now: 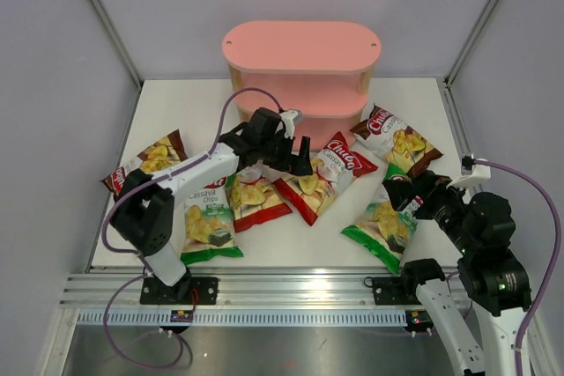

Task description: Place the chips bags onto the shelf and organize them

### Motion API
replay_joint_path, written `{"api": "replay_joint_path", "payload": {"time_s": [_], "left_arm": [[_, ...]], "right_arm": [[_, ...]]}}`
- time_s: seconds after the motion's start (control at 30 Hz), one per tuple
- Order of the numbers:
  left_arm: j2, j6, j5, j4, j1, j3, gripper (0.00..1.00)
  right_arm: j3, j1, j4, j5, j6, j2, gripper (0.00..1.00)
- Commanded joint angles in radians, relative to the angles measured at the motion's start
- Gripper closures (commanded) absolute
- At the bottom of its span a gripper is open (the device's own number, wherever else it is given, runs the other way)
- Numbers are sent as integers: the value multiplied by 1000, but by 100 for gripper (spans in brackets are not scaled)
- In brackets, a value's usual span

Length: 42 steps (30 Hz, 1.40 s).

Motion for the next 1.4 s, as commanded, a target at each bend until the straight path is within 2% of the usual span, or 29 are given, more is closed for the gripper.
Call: {"api": "replay_joint_path", "payload": {"time_s": [0.0, 0.07, 0.33, 0.47, 0.7, 0.9, 1.1, 1.2, 1.37], "left_arm": [[81, 99, 175, 67, -2, 53, 1], [116, 126, 211, 82, -1, 61, 1], [237, 117, 116, 160, -1, 50, 1], [264, 93, 137, 200, -1, 26, 1], [121, 75, 9, 271, -1, -79, 1], [52, 92, -67, 279, 1, -68, 1], [186, 120, 13, 199, 28, 45, 1], [214, 100, 27, 231, 33, 38, 1], [299, 63, 160, 295, 31, 49, 1]], "right_arm": [[-11, -4, 63, -68, -8, -13, 1], [-19, -3, 72, -79, -4, -16, 1], [-39, -3, 118, -131, 21, -16, 1], [-51, -3, 149, -154, 33, -5, 1], [-79, -4, 178, -171, 41, 9, 0], [-83, -4, 193, -188, 53, 16, 1], [-63, -3, 180, -191, 44, 23, 1], [-51, -3, 167, -198, 29, 21, 1], [-51, -3, 178, -223, 26, 27, 1]]}}
